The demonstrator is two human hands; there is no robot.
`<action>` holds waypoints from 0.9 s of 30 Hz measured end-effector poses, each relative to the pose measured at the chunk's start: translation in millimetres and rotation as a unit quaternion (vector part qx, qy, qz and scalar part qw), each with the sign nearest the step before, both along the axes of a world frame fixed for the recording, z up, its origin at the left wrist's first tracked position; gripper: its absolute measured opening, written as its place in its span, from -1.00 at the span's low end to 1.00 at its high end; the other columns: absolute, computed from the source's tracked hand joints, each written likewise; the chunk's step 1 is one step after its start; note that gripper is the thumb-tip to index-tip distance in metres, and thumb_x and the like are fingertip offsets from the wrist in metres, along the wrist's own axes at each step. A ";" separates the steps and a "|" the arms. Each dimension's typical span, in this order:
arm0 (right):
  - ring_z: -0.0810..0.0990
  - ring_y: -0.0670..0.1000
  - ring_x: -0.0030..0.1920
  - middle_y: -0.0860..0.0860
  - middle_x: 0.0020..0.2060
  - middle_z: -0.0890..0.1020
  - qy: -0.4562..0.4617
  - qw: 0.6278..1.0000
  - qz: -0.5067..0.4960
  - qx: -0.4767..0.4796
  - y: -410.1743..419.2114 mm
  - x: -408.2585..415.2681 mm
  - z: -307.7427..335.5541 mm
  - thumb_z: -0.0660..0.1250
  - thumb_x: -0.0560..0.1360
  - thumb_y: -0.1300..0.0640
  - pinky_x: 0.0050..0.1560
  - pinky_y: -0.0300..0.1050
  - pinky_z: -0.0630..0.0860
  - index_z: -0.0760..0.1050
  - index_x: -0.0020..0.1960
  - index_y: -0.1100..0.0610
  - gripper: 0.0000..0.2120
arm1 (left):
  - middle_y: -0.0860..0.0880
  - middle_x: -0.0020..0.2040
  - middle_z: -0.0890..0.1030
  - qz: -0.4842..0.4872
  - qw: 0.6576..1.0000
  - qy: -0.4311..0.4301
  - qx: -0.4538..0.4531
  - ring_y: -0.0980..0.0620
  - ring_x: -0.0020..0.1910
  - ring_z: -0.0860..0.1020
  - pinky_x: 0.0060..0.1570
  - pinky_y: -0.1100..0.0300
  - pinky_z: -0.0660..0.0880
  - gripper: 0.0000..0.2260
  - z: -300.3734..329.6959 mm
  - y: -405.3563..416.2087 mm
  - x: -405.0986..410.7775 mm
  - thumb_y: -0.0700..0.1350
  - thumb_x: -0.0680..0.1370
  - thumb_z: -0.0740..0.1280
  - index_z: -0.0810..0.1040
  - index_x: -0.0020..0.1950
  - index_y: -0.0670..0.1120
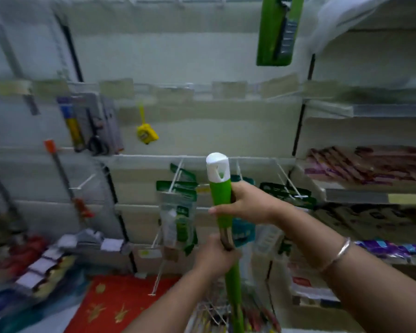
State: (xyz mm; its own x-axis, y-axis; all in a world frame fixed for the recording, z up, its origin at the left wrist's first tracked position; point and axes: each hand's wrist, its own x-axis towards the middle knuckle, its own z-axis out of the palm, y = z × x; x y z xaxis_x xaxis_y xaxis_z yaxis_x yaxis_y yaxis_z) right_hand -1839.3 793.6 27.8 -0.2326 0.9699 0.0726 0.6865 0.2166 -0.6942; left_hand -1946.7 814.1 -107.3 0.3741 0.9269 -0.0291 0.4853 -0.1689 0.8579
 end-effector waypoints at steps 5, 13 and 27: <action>0.54 -0.07 -0.26 0.06 -0.30 0.59 0.006 0.996 0.076 0.054 23.4 -102.4 48.4 0.41 0.45 0.02 -0.12 -0.04 0.53 0.50 -0.17 0.24 -0.73 | 0.05 -0.43 0.49 0.107 0.993 -0.010 0.056 -0.06 -0.25 0.59 -0.25 0.15 0.48 -0.79 53.7 1.6 -106.0 -0.12 0.35 0.37 0.41 -0.45 0.01; 0.64 -0.10 -0.30 0.17 -0.22 0.65 0.103 0.969 0.202 0.095 43.1 -287.7 121.6 0.37 0.47 0.10 -0.27 -0.22 0.61 0.54 -0.10 0.26 -0.80 | 0.13 -0.08 0.64 0.218 0.967 -0.022 0.129 0.13 -0.04 0.60 0.01 0.09 0.59 -0.72 95.4 -10.9 -304.5 0.21 0.32 0.47 0.47 -0.12 0.16; 0.68 0.04 -0.08 0.12 -0.06 0.66 0.116 0.927 0.330 0.133 112.3 -548.9 172.2 0.34 0.49 0.00 -0.03 -0.06 0.65 0.51 0.08 0.21 -0.69 | 0.03 -0.22 0.61 0.402 0.879 0.058 0.248 0.04 -0.21 0.59 -0.19 0.05 0.55 -0.73 146.2 21.4 -546.5 0.11 0.44 0.40 0.55 -0.10 -0.09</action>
State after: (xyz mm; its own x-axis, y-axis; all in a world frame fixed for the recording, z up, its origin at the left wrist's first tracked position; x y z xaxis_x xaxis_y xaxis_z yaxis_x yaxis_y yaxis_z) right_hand -2388.1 906.0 200.0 -0.7172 0.5621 0.4119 0.1821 0.7217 -0.6678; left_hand -2493.3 835.4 38.8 -0.3867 0.8000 0.4588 0.6989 -0.0702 0.7117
